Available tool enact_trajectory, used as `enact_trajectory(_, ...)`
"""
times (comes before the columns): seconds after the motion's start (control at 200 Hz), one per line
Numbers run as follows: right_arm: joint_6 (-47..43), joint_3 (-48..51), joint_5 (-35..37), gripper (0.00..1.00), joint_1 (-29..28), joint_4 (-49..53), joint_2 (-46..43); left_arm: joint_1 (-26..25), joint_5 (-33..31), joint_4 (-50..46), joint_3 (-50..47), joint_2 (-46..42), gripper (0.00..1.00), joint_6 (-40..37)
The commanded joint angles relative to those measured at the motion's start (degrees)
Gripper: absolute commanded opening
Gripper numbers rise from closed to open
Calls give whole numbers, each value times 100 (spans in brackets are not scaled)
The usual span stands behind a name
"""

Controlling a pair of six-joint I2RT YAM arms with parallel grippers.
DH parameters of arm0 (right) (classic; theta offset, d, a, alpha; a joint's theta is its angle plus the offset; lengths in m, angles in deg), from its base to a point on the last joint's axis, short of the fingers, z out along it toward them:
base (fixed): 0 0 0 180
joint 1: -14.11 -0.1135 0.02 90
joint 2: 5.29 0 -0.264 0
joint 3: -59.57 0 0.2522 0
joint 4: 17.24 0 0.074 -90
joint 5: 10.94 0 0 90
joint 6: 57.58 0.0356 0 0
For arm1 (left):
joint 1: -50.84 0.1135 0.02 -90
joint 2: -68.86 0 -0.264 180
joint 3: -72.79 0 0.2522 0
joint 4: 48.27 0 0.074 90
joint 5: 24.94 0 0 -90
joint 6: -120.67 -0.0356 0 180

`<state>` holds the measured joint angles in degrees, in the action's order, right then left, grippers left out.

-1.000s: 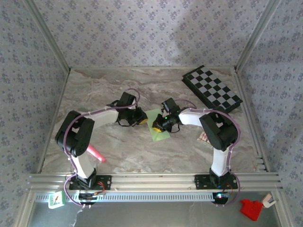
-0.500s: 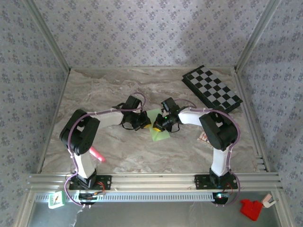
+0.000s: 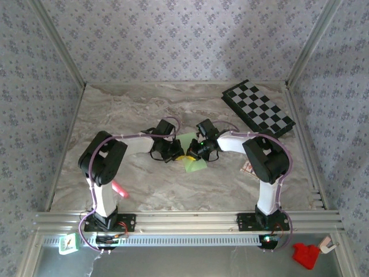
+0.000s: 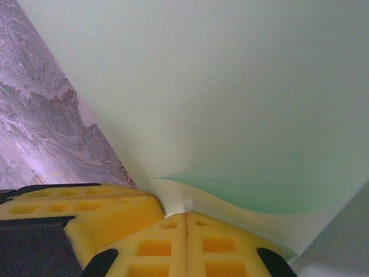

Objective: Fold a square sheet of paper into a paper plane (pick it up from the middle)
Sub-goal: Fold the triangle a second time at the center of the table.

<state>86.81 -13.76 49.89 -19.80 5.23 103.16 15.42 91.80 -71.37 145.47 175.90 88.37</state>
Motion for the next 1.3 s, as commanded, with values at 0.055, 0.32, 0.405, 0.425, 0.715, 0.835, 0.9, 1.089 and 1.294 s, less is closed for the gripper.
enact_trajectory(0.055, -34, 43, 195, 5, -37, 339, 191, -34, -272, -417, 193, 154, 0, -177)
enact_trajectory(0.32, -56, 140, -43, 7, 18, -183, -340, -44, -566, -1083, 361, 316, 0, -491)
enact_trajectory(0.405, -205, 249, -91, 8, 82, -396, -557, -43, -666, -1317, 492, 366, 0, -704)
enact_trajectory(0.425, -259, 277, -106, 8, 100, -432, -604, -42, -685, -1371, 541, 379, 0, -764)
enact_trajectory(0.715, -800, 500, -290, 8, 167, -651, -627, -42, -689, -1706, 965, 593, 0, -1332)
enact_trajectory(0.835, -860, 417, -265, 8, 148, -609, -514, -36, -622, -1765, 1083, 677, 0, -1483)
enact_trajectory(0.9, -898, 351, -223, 8, 156, -524, -437, -35, -626, -1814, 1137, 716, 0, -1548)
enact_trajectory(1.089, -907, 370, -61, 8, 162, -458, -317, -30, -630, -1913, 1236, 781, 0, -1663)
enact_trajectory(1.294, -897, 638, 109, 7, 176, -507, -280, -21, -618, -1957, 1338, 800, 0, -1739)
